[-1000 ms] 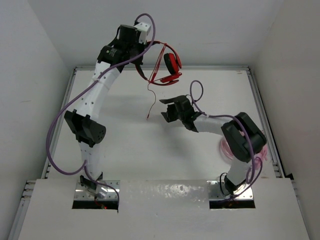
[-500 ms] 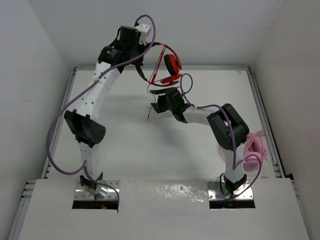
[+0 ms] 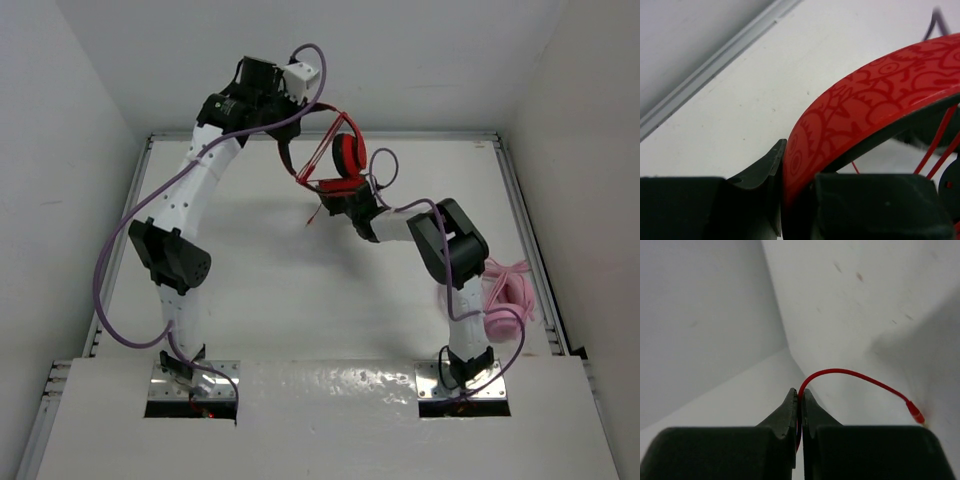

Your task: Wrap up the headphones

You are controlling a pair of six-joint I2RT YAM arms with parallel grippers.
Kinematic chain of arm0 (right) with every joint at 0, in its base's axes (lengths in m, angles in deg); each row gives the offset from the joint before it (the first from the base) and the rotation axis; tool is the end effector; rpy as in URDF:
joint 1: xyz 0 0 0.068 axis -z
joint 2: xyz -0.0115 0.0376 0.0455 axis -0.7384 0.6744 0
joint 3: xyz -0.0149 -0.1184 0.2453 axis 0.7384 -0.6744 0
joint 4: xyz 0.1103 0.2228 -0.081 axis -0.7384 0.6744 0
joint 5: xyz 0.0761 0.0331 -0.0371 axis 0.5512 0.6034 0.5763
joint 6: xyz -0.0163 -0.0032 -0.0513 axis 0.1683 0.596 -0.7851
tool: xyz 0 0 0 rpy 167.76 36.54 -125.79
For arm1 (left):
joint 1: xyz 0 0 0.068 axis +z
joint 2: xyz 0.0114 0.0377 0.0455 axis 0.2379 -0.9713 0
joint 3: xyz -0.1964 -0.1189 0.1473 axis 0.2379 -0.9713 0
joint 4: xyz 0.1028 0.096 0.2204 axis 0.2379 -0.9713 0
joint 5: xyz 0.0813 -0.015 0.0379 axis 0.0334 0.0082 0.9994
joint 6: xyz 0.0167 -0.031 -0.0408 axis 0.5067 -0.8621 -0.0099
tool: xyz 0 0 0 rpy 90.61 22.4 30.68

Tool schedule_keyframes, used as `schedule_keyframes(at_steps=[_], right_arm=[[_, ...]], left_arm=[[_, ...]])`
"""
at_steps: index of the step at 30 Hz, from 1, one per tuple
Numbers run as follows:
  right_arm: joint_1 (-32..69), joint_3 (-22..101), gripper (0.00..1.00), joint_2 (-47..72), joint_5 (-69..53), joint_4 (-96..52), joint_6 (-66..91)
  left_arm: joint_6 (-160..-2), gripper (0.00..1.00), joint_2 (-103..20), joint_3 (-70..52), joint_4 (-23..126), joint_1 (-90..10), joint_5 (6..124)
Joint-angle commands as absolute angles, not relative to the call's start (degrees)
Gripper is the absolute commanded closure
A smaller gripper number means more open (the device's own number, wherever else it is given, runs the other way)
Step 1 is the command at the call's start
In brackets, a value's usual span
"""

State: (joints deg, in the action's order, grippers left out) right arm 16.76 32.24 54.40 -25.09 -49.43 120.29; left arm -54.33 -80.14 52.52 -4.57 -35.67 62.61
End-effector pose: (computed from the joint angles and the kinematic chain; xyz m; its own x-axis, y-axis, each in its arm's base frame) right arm 0.3895 0.2259 0.1200 -0.1857 0.9338 0.3060 0.5229 -0.1697 0.8353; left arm 0.3953 -0.1661 0.4317 -0.3698 0.4256 -0.8259 0.6276 0.7699 0.1158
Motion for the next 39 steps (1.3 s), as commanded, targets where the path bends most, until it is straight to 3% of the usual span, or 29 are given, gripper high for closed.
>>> schedule_keyframes(at_steps=[1, 5, 10, 16, 28, 32, 35, 39], right_arm=[[22.1, 31.8, 1.0, 54.6, -27.8, -59.9, 126.0], [26.6, 29.6, 1.0, 51.5, -27.8, -65.2, 117.3], [30.7, 27.1, 1.0, 41.0, -28.4, -62.3, 101.8], [31.2, 28.9, 1.0, 31.0, -27.5, -54.3, 82.8], [30.7, 25.3, 1.0, 20.1, -18.2, -57.1, 60.2], [27.2, 24.0, 1.0, 17.9, -12.3, -58.7, 50.9], [22.6, 24.8, 1.0, 16.0, -7.1, -56.0, 35.5], [15.0, 27.4, 1.0, 12.9, -0.7, -44.1, 16.9]], left_arm=[[-46.6, 1.0, -74.5, 50.9, -7.5, -35.5, 51.6], [-38.7, 1.0, -74.5, 48.4, -13.9, -35.6, 51.1], [-33.6, 1.0, -74.3, 44.6, -15.2, -35.6, 59.1], [-35.0, 1.0, -74.9, 39.9, -13.0, -35.7, 65.0], [-34.2, 1.0, -75.2, 31.8, -10.5, -37.0, 69.4], [-35.2, 1.0, -75.3, 30.1, -10.4, -37.1, 65.3], [-35.6, 1.0, -75.4, 27.4, -9.7, -37.2, 63.3], [-35.2, 1.0, -75.4, 25.0, -9.2, -37.2, 60.0]])
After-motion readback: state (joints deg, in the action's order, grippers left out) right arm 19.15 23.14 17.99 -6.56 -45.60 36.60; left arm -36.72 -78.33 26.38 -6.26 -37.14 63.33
